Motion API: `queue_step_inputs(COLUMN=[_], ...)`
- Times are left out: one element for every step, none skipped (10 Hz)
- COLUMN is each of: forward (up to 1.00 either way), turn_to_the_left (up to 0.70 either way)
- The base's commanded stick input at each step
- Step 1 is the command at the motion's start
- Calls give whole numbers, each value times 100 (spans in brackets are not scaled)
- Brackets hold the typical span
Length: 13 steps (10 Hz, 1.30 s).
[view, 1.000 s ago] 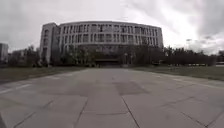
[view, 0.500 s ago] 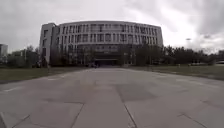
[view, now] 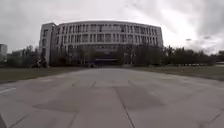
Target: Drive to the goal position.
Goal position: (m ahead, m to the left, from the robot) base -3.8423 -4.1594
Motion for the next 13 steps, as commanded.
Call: queue_step_inputs(forward=[70,70,70,70,70,70,70,70,70,70,70,70,70], turn_to_the_left=[0,0,0,0,0,0,0,0,0,0,0,0,0])
